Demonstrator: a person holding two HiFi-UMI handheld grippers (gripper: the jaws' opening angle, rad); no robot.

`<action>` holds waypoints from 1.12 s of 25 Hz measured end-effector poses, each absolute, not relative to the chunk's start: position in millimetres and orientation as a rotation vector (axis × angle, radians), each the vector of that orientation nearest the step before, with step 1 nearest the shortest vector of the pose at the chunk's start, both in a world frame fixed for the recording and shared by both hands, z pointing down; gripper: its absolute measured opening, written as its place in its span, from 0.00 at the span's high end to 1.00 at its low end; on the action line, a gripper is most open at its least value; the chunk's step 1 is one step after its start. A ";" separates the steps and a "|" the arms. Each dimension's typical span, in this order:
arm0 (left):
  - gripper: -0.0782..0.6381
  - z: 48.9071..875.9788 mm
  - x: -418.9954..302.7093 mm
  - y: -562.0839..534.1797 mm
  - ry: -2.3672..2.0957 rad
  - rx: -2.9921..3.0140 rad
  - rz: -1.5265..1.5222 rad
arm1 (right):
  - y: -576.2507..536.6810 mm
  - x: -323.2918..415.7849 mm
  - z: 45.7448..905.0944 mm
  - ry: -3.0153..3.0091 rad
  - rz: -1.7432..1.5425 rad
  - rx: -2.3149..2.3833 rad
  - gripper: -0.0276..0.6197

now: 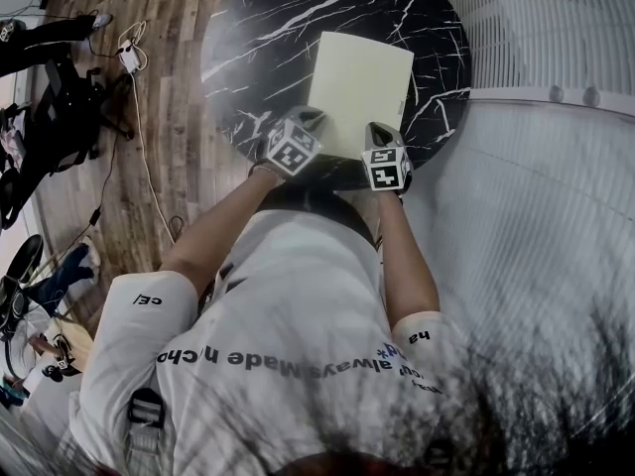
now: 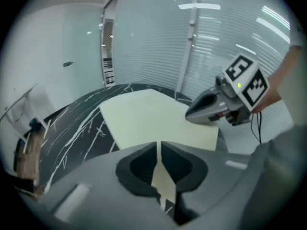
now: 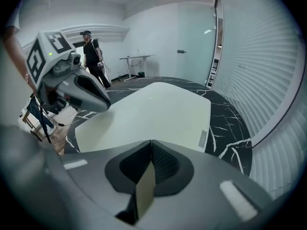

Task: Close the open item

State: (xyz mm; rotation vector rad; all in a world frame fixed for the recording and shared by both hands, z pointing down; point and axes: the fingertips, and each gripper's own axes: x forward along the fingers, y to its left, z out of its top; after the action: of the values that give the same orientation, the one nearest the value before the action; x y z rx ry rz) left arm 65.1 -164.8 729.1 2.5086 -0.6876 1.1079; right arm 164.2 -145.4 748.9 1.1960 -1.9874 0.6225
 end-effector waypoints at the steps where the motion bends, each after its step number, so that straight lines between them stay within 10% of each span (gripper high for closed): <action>1: 0.85 737.5 74.5 -155.5 -0.641 2.523 1.184 | -144.6 164.4 749.8 -1.985 0.627 1.195 0.95; 28: 0.85 736.7 74.6 -150.7 -0.650 2.534 1.170 | -197.9 242.2 741.2 -1.899 0.803 1.432 0.93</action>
State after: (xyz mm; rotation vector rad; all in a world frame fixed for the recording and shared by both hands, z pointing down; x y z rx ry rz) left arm 74.6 -150.7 736.7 2.5343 -0.6498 1.1700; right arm 242.2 -197.9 741.2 1.4319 -1.8985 0.8027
